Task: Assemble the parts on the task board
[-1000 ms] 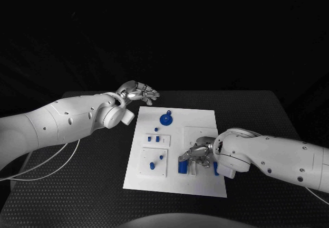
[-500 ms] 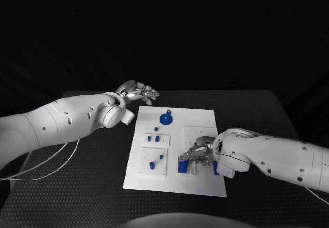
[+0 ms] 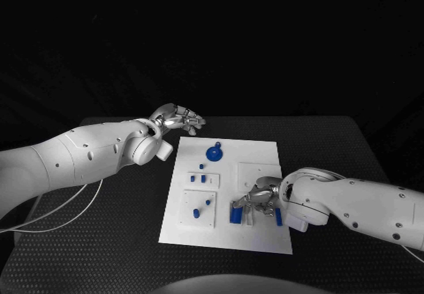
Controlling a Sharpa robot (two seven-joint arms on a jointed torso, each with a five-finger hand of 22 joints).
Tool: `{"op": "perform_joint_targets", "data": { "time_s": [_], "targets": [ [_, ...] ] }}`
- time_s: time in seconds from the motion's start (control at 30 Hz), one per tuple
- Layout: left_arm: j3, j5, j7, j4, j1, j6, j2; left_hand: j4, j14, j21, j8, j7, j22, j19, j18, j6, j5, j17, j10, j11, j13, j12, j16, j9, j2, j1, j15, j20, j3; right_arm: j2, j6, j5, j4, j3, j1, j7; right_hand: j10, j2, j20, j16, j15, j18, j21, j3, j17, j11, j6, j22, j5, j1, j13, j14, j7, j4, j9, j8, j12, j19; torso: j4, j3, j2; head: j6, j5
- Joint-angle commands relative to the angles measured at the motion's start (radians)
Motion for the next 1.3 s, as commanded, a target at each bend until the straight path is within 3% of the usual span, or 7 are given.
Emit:
{"op": "perform_joint_targets", "data": {
  "time_s": [0.03,0.23,0.3,0.53,0.77,0.93,1.3],
  "targets": [
    [0.001,0.005,0.006,0.001,0.001,0.012,0.001,0.005,-0.002,-0.004,0.005,-0.003,0.002,-0.005,0.007,0.0,0.0,0.002,-0.004,-0.003,-0.001,0.004,-0.005,-0.002,0.009,-0.002,0.005,0.002,0.001,-0.012,-0.011,-0.048,0.011,-0.001,0.001,0.026,0.003,-0.003,-0.004,-0.004,-0.005,0.015,-0.002,-0.008,0.001,-0.005,0.001,-0.001,-0.004,-0.008,0.001,-0.002,0.003,-0.001,0.002,0.002,-0.006,0.006,0.0,0.0003,-0.001,0.002,0.001],
    [0.001,0.005,0.006,0.0,0.001,0.012,0.0,0.007,-0.002,-0.005,0.005,-0.003,0.002,-0.005,0.007,0.0,0.0,0.002,-0.004,-0.003,-0.001,0.004,-0.005,-0.002,0.011,-0.002,0.005,0.002,0.001,-0.034,-0.038,-0.128,0.038,-0.001,0.008,0.072,-0.002,-0.02,-0.008,-0.006,-0.005,0.015,-0.005,-0.055,0.002,-0.004,-0.007,-0.002,-0.003,-0.031,0.002,-0.005,0.003,-0.003,0.004,-0.001,-0.008,0.0,-0.0013,0.0003,-0.001,0.002,0.003],
    [0.001,0.005,0.006,0.0,0.001,0.012,0.0,0.007,-0.002,-0.005,0.005,-0.003,0.002,-0.005,0.007,0.0,0.0,0.002,-0.004,-0.003,-0.001,0.004,-0.005,-0.002,0.012,-0.002,0.005,0.002,0.0,-0.044,-0.05,-0.16,0.048,-0.001,0.01,0.09,-0.011,0.054,-0.02,-0.008,-0.003,0.015,-0.015,-0.187,0.006,-0.008,-0.015,-0.002,0.016,-0.054,0.006,-0.016,0.0,-0.105,0.008,-0.005,-0.009,-0.024,-0.0012,0.0005,-0.001,0.003,0.002],
    [0.001,0.005,0.007,-0.002,0.001,0.013,-0.001,0.007,-0.002,-0.005,0.005,-0.003,0.003,-0.005,0.007,0.0,0.0,0.003,-0.004,-0.004,-0.001,0.004,-0.006,-0.002,0.012,-0.002,0.005,0.002,0.0,-0.077,-0.125,-0.271,0.068,-0.001,0.013,0.243,-0.006,0.039,-0.024,-0.012,-0.006,0.015,-0.018,-0.187,0.004,-0.003,-0.032,-0.008,0.01,-0.02,0.007,-0.012,0.006,-0.147,0.001,-0.02,-0.008,-0.013,-0.0001,0.001,0.0,0.003,0.002],
    [0.001,0.005,0.009,-0.004,0.001,0.014,-0.002,0.007,-0.002,-0.005,0.006,-0.003,0.003,-0.005,0.007,0.0,0.0,0.003,-0.004,-0.004,-0.001,0.004,-0.006,-0.002,0.013,-0.002,0.005,0.002,0.0,-0.114,-0.217,-0.521,0.073,-0.001,0.025,0.523,-0.025,0.065,-0.018,-0.023,0.016,0.014,-0.02,-0.122,0.003,0.018,-0.074,-0.005,0.089,0.341,0.025,-0.02,0.025,-0.193,-0.004,-0.042,0.012,-0.023,-0.0021,0.0006,-0.001,0.005,0.004],
    [0.001,0.005,0.01,-0.005,0.0,0.016,-0.002,0.007,-0.002,-0.005,0.006,-0.003,0.003,-0.005,0.007,0.0,0.0,0.003,-0.004,-0.004,-0.001,0.004,-0.006,-0.002,0.013,-0.002,0.005,0.002,0.0,-0.1,-0.263,-0.645,0.062,-0.002,0.024,0.609,-0.078,-0.016,0.023,-0.035,0.017,-0.002,-0.039,0.147,0.008,0.017,-0.103,-0.007,0.012,0.608,0.033,-0.063,0.025,-0.187,-0.015,-0.059,0.021,-0.055,-0.0029,0.0005,-0.002,0.005,0.003],
    [0.001,0.005,0.01,-0.009,0.0,0.018,-0.003,0.008,-0.002,-0.006,0.006,-0.003,0.004,-0.005,0.007,0.0,0.0,0.004,-0.004,-0.003,-0.002,0.005,-0.007,-0.002,0.014,-0.002,0.005,0.002,0.0,-0.067,-0.253,-0.789,0.049,-0.002,-0.017,0.616,-0.211,-0.049,0.072,-0.012,0.013,0.015,-0.043,0.139,0.037,0.006,-0.182,0.021,-0.002,0.618,0.04,-0.187,-0.029,-0.192,-0.008,-0.066,0.059,-0.14,-0.0021,0.0012,-0.001,0.005,-0.002]
  ]
}}
